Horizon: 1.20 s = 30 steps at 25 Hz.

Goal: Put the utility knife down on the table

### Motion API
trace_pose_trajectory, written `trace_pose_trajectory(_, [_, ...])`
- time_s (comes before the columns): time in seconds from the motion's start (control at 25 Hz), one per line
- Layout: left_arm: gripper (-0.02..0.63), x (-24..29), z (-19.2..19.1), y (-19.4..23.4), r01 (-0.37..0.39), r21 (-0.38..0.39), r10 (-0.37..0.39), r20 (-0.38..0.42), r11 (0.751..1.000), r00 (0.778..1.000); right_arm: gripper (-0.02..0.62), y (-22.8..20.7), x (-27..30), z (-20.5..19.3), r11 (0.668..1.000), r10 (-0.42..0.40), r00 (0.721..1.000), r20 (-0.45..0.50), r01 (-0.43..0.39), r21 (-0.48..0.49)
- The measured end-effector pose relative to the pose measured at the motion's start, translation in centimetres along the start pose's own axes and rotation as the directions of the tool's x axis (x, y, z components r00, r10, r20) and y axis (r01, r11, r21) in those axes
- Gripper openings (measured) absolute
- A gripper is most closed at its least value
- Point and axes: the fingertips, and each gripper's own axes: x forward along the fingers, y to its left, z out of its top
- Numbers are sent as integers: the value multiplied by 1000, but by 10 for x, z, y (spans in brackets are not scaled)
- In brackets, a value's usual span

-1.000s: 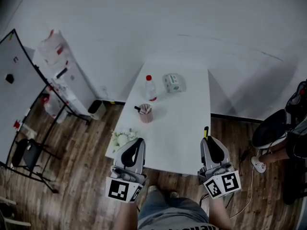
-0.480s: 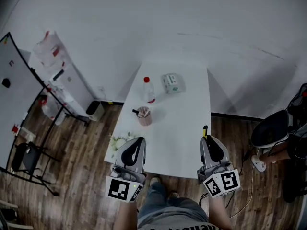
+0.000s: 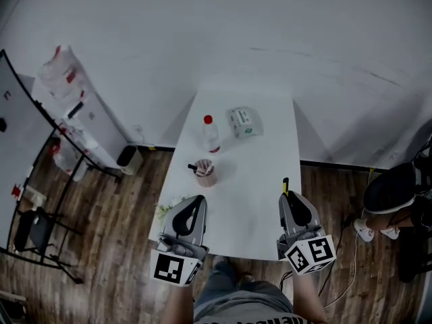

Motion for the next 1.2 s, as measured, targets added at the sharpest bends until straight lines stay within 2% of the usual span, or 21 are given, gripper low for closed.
trace_pose_trajectory(0.32, [15,11,-14,31,20,-15,-20,-17,1000,1000,60,-1,37,-36,999,-41,993,-109,42,9])
trace_pose_trajectory(0.64, [15,25,-28,53,47,-33,-48,-28,998,998,60,-8,64,-75,996,-82,973,-215,89,24])
trace_pose_trajectory(0.88, [15,28,-36,67,60,-47,-62,-36,997,997,60,-10,78,-108,992,-106,945,-309,121,29])
trace_pose_trajectory(1.2, [15,37,-47,87,70,-62,-73,-51,996,996,60,-17,96,-156,986,-125,892,-435,161,46])
